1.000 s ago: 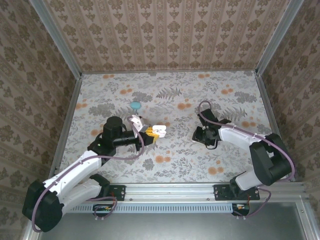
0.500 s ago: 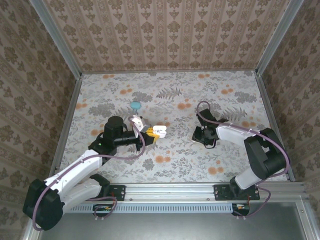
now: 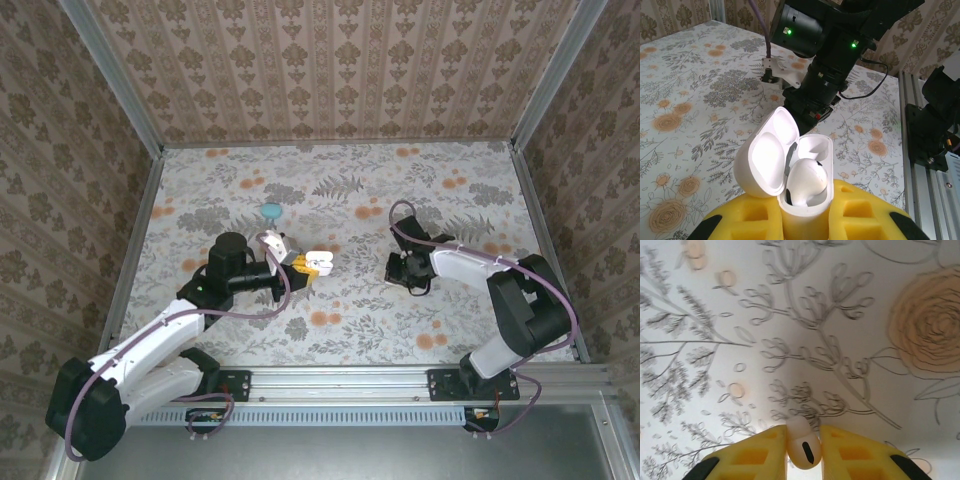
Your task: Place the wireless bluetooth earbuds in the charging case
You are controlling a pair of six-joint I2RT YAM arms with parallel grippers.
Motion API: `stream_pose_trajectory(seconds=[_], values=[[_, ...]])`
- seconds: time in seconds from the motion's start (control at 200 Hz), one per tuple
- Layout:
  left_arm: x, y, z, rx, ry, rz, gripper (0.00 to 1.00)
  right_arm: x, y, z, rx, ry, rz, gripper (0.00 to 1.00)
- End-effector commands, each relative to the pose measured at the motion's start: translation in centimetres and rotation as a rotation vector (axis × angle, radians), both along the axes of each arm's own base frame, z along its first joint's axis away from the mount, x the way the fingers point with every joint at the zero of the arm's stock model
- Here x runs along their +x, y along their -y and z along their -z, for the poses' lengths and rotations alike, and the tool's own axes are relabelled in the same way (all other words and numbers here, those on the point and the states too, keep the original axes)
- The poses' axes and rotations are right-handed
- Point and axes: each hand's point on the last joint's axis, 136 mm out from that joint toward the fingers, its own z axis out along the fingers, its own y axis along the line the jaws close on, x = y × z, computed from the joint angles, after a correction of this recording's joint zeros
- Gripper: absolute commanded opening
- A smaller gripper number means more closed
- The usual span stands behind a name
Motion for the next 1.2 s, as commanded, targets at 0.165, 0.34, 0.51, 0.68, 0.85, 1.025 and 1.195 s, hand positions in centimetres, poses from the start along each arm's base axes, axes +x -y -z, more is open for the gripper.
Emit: stream_pose_trajectory(seconds=[0.165,0.34,0.51,0.68,0.85,1.025,1.195], values=[[-0.3,0.3,-1.1,-0.022,0.046,0.029,0.00,0.4,-0.4,-4.4,-0.134,0.098,-0.164,0.20],[-0.3,0.3,-1.3,-0.031,0.047,0.031,0.00,0.0,-1.2,-9.4,-0.224,0.242,-0.289,0.18],[-0.1,0.6,-1.5,-0.039,0.041,0.037,0.00,-1.1,-2.6,-14.6,-0.252,0.416,-0.418,0.15],[0.1,1.0,-1.7,-0.048,0.031,0.045,0.00,-2.4,-4.0,-19.0,-0.255,0.548,-0.529,0.14],[0.2,1.3,-1.8,-0.051,0.019,0.050,0.00,-3.4,-5.7,-22.8,-0.285,0.681,-0.639,0.14],[0.2,1.5,-2.0,-0.054,0.015,0.055,0.00,-4.3,-8.6,-25.5,-0.286,0.790,-0.757,0.15],[0.1,1.6,-2.1,-0.059,0.012,0.057,0.00,-4.7,-11.4,-25.5,-0.283,0.816,-0.866,0.15]])
